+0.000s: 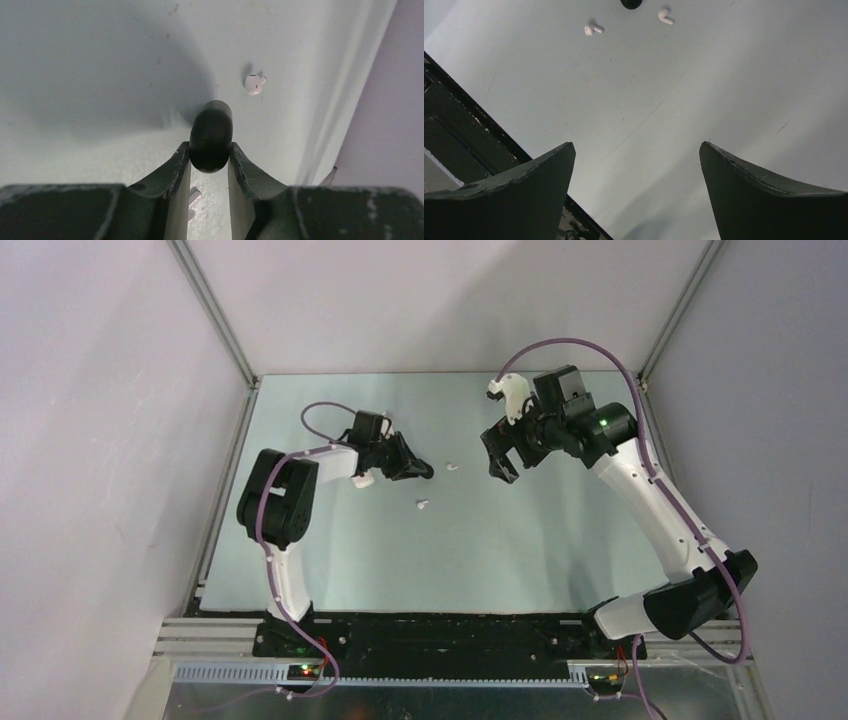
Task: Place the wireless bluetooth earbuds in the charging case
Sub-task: Place the charging case with the earbuds at the center of the board, then move the charging case to the center of the board.
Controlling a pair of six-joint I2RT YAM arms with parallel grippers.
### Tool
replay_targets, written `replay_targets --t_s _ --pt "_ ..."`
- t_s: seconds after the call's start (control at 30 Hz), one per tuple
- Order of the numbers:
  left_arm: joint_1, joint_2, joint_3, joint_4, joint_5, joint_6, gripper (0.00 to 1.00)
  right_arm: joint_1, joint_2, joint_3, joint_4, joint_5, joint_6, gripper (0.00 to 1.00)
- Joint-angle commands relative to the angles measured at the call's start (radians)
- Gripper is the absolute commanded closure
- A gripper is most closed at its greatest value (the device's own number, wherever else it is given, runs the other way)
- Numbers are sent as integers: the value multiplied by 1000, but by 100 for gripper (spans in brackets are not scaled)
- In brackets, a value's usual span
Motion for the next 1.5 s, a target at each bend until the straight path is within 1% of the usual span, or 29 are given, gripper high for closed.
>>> replay_targets --t_s 0.0,0.03,0.07,0.1,0.17,0.4,0.43,0.47,0.5,0.53,0.63,0.73,0.77,0.87,0.97,1.0,1.03,1.07,1.13,1.17,1.2,1.23,1.27,1.3,1.33,1.37,1.4,1.43,1.47 --pt "-7 -17 30 -169 -191 23 78 -12 25 31 10 -37 7 1" --pt "-8 -24 36 -180 -200 28 64 -13 31 34 12 -42 9 1" --pt "-11 -37 39 -211 -225 33 57 -14 43 42 15 -50 13 1" --pt "-11 -48 41 -222 -249 50 44 -15 55 55 16 -54 14 1" --pt "-11 -98 51 -259 -278 95 36 -18 75 78 16 -64 11 1" --pt "49 -351 126 -464 -344 289 27 -57 170 144 59 -126 20 1" --pt "68 -379 142 -478 -361 347 14 -70 193 154 78 -136 22 1" --pt "78 -444 146 -472 -363 379 7 -76 203 157 89 -153 21 1" --pt "91 -522 136 -443 -356 463 2 -87 229 167 113 -162 18 1" --pt "95 -563 127 -429 -355 558 1 -91 240 173 127 -198 9 1" --pt "103 -742 -23 -347 -432 669 0 -98 276 160 230 -270 -28 1" --pt "126 -785 -145 -390 -457 747 0 -96 328 112 348 -341 -30 1" --pt "133 -778 -152 -411 -455 751 0 -92 351 115 380 -346 -18 1" --pt "187 -739 -123 -519 -408 695 0 -51 486 214 373 -295 45 0" --pt "222 -724 -144 -478 -444 633 0 -27 570 294 358 -246 110 1" --pt "225 -706 -145 -467 -496 628 0 -22 597 304 371 -247 142 1" --pt "225 -641 -130 -488 -507 635 0 -20 606 305 379 -241 156 2" --pt "226 -542 -48 -573 -509 649 0 -11 620 305 391 -228 175 2" --pt "226 -387 113 -727 -404 709 0 6 624 298 401 -177 170 3" --pt "226 -353 147 -750 -323 739 3 15 626 295 402 -173 163 3" --pt "231 -323 160 -721 -290 744 6 17 629 295 400 -171 151 3" --pt "238 -323 146 -678 -238 749 15 18 633 292 399 -171 148 4" --pt "241 -327 106 -569 -224 749 20 16 635 291 399 -165 144 4" --pt "242 -325 90 -515 -238 735 32 17 634 285 400 -157 144 5" --pt "244 -293 96 -464 -262 724 38 18 632 282 404 -135 141 5" --pt "244 -267 153 -485 -322 703 51 21 621 273 407 -125 128 5" --pt "245 -194 191 -510 -343 698 54 22 614 268 408 -111 119 5" --pt "247 -152 283 -582 -360 708 59 26 601 256 410 -103 100 5" --pt "247 -78 326 -617 -369 718 61 30 595 250 411 -91 92 4"
